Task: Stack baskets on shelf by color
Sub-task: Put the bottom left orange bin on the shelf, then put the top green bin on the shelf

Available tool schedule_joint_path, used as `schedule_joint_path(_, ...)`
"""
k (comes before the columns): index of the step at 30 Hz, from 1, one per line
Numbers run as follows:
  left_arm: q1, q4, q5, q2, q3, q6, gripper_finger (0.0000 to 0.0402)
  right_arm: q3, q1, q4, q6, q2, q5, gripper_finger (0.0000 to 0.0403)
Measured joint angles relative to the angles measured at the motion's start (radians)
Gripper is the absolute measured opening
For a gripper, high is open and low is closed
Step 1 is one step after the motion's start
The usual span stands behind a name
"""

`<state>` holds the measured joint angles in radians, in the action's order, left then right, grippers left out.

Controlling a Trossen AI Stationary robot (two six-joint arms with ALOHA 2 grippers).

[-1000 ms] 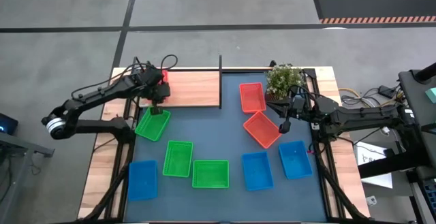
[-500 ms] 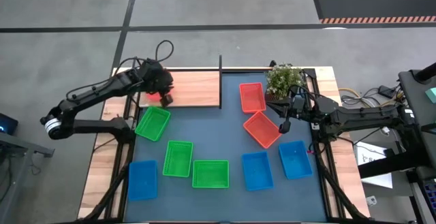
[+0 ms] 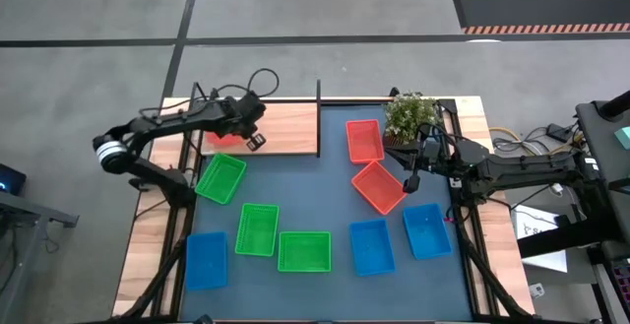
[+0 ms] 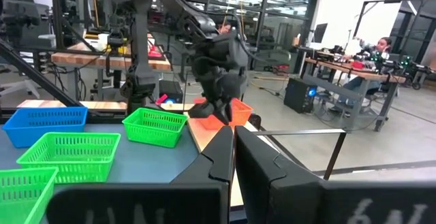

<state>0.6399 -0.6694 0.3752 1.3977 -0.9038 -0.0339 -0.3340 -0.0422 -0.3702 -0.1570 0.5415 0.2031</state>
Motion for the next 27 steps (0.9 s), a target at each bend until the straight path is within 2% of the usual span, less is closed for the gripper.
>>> schedule_joint_path(5, -0.010, -0.097, -0.003, 0.007, -0.010, 0.005, 0.0053, 0.000, 0.000, 0.013, 0.000, 0.000, 0.000, 0.0009)
schedule_joint_path(11, -0.018, -0.101, -0.009, -0.046, -0.015, 0.007, 0.0053, 0.000, 0.000, 0.022, 0.000, 0.000, 0.000, 0.0009)
schedule_joint_path(14, -0.043, -0.099, -0.041, -0.086, -0.045, 0.055, 0.0053, 0.000, 0.000, 0.022, 0.000, 0.000, 0.000, 0.0009)
schedule_joint_path(16, -0.072, -0.099, -0.100, -0.124, -0.064, 0.093, 0.0053, 0.000, 0.000, 0.022, 0.000, 0.000, 0.000, 0.0009)
schedule_joint_path(20, -0.197, -0.072, -0.221, -0.202, -0.066, 0.114, 0.0053, 0.000, 0.000, 0.022, 0.000, 0.000, 0.000, 0.0009)
schedule_joint_path(27, -0.518, -0.123, -0.224, -0.289, -0.058, 0.263, 0.0053, 0.000, 0.000, 0.022, -0.011, 0.000, 0.000, 0.0009)
